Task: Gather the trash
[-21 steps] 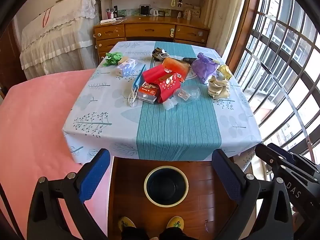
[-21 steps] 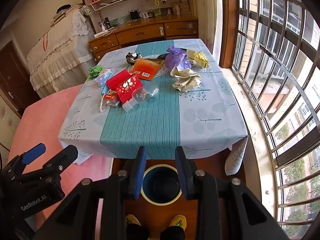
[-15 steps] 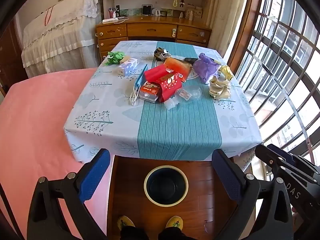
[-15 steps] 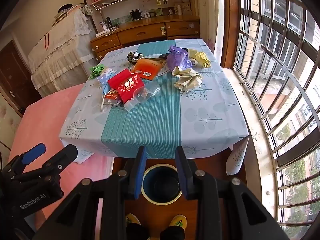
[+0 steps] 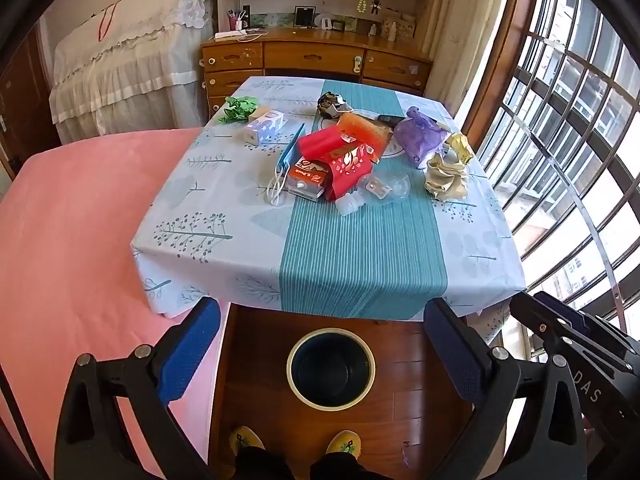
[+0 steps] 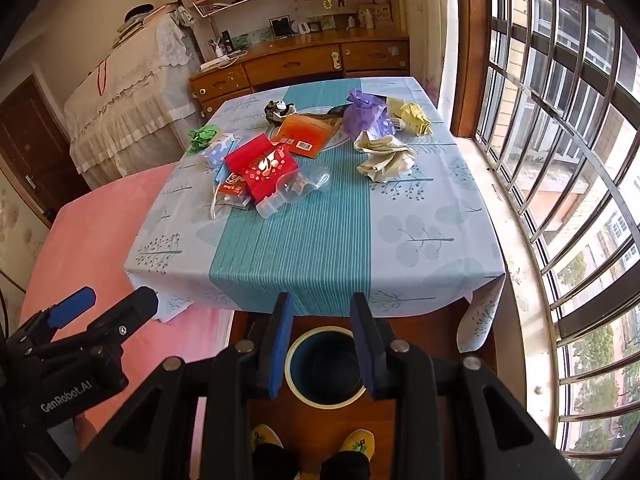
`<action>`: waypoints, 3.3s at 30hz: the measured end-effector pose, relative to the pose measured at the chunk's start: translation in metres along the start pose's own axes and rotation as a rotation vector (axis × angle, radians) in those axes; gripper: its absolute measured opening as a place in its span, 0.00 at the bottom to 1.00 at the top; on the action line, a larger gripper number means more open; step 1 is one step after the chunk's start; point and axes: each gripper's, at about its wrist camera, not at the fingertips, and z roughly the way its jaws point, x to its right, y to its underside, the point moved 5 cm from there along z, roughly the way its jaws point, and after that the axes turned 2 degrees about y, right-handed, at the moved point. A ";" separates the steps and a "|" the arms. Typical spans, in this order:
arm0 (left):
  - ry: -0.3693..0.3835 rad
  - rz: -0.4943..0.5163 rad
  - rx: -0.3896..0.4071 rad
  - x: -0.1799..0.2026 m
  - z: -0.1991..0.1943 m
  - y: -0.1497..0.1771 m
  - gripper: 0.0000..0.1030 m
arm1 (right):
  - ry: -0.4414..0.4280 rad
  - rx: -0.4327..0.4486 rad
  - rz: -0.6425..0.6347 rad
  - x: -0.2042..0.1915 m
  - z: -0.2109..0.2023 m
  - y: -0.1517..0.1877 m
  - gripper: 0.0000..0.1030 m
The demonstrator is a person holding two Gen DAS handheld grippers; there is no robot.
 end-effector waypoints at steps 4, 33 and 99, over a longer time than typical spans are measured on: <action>-0.006 -0.007 0.001 -0.001 0.000 0.000 0.98 | -0.001 0.002 -0.012 -0.002 0.000 -0.001 0.29; -0.027 -0.034 0.026 0.002 0.001 -0.002 0.98 | -0.004 0.024 -0.081 -0.006 0.002 -0.008 0.32; -0.042 0.052 0.024 -0.013 0.068 -0.101 0.98 | 0.040 0.085 -0.026 -0.019 0.053 -0.097 0.40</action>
